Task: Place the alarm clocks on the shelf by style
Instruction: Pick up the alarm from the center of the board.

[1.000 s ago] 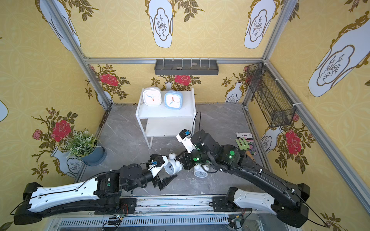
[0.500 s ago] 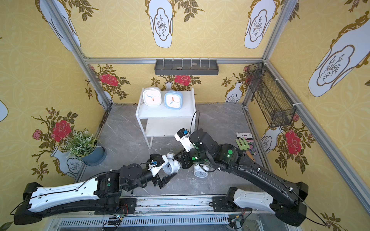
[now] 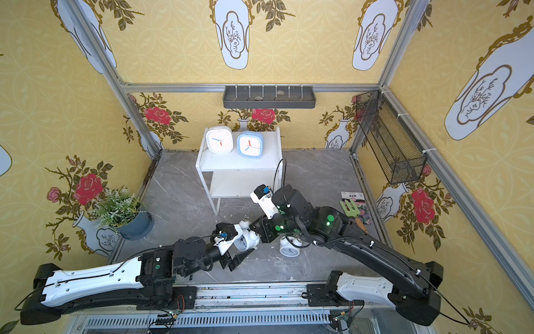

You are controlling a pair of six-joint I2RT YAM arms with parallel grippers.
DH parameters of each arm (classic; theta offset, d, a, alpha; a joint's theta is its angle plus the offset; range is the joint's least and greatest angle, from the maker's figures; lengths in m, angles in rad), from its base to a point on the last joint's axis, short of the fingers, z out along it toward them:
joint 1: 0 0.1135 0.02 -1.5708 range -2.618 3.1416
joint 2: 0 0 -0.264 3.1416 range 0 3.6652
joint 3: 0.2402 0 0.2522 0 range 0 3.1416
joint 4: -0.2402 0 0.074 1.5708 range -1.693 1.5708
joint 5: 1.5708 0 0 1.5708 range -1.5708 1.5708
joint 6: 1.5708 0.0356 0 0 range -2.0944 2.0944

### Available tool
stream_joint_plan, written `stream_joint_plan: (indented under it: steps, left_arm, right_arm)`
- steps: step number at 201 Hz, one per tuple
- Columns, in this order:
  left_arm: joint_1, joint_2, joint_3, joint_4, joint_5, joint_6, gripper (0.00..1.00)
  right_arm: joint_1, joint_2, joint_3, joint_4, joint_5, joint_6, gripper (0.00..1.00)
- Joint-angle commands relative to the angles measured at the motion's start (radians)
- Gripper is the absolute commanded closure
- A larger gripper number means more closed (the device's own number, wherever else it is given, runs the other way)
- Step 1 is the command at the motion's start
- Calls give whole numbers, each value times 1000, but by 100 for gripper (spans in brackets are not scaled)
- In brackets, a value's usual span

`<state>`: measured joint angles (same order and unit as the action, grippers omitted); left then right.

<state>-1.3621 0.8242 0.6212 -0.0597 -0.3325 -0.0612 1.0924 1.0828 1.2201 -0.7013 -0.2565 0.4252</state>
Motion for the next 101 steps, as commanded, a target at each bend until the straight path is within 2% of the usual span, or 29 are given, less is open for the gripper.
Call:
stream_joint_plan:
  steps: [1, 101]
  left_arm:
    - [-1, -2, 3, 4, 0, -2, 12]
    - [0, 13, 11, 21, -9, 5, 27]
  right_arm:
    - [2, 0, 11, 80, -15, 0, 99]
    - [1, 9, 14, 84, -13, 0, 99]
